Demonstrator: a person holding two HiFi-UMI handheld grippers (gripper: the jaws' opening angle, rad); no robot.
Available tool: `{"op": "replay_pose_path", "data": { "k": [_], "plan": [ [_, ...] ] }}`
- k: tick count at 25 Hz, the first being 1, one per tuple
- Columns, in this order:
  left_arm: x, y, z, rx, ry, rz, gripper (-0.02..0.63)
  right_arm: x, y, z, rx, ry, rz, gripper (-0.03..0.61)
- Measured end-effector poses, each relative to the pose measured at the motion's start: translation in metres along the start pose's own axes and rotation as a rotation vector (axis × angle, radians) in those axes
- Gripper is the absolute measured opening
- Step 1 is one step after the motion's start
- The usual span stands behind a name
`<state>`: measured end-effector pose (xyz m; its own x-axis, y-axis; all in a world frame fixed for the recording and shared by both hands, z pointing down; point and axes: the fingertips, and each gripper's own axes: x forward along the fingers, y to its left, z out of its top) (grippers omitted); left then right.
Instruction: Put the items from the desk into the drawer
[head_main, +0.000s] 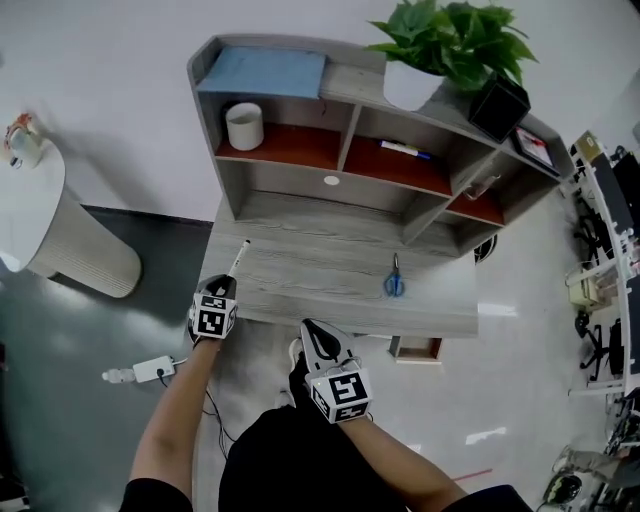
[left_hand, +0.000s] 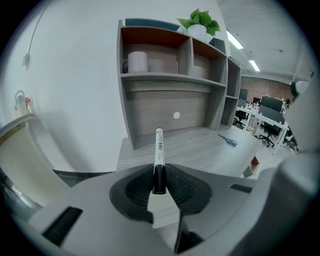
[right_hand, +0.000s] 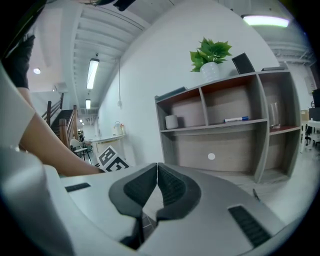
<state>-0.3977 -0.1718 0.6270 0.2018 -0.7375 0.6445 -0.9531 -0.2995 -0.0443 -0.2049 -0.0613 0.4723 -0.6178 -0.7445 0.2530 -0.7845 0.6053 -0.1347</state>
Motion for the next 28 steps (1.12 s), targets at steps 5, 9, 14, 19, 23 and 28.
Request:
{"op": "replay_pose_path", "data": {
  "k": [5, 9, 14, 19, 23, 28],
  "plan": [
    [-0.033, -0.036, -0.011, 0.014, -0.015, -0.022, 0.081, -0.038, 0.011, -0.001, -0.006, -0.008, -0.020, 0.020],
    [-0.056, -0.066, -0.021, 0.041, -0.011, -0.050, 0.081, -0.065, 0.011, 0.004, -0.006, -0.017, -0.038, 0.020],
    [-0.072, -0.096, -0.025, 0.041, -0.015, -0.048, 0.081, -0.091, -0.004, 0.003, -0.008, -0.024, -0.071, 0.020],
    [-0.084, -0.133, -0.020, 0.058, -0.017, -0.012, 0.081, -0.117, -0.025, -0.002, 0.010, -0.048, -0.023, 0.020],
    [-0.084, -0.188, -0.016, 0.030, -0.022, 0.007, 0.081, -0.149, -0.060, -0.004, -0.015, -0.068, 0.014, 0.020],
    [-0.082, -0.255, -0.011, 0.002, -0.043, 0.031, 0.081, -0.196, -0.105, -0.018, -0.012, -0.060, 0.029, 0.019]
  ]
}}
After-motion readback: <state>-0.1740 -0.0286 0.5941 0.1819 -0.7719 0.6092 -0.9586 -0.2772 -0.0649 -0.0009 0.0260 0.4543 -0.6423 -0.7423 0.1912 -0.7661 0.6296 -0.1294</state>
